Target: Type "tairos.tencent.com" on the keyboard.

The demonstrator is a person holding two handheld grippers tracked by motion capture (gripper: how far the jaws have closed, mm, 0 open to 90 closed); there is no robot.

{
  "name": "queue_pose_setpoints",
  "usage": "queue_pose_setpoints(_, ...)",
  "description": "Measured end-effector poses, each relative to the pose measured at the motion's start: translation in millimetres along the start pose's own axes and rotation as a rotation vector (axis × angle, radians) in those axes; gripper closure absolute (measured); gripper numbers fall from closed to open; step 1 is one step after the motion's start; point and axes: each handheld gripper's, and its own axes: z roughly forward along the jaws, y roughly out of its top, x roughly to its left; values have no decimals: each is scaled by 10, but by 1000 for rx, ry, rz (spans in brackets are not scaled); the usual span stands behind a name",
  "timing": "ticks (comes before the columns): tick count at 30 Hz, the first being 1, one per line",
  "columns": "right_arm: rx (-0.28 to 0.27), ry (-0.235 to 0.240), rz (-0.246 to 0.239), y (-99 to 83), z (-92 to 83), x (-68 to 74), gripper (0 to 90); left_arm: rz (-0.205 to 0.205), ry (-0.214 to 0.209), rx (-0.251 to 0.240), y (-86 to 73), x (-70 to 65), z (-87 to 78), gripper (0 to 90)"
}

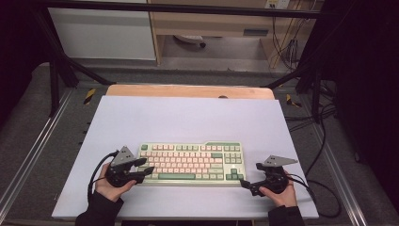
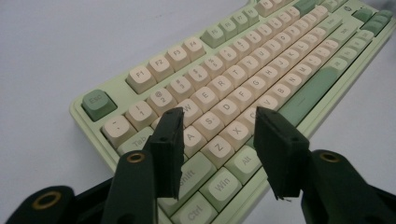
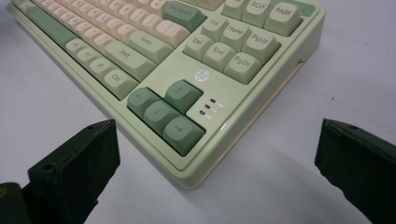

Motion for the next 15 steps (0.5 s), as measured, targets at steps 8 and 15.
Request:
queue_pose_setpoints(8, -3, 1, -5, -1, 6, -3, 5, -6, -6, 11, 72, -44, 88, 680)
queue_pose_setpoints(15, -3, 2, -5, 0, 8, -3, 6, 0, -11, 14, 145, -95, 148, 773)
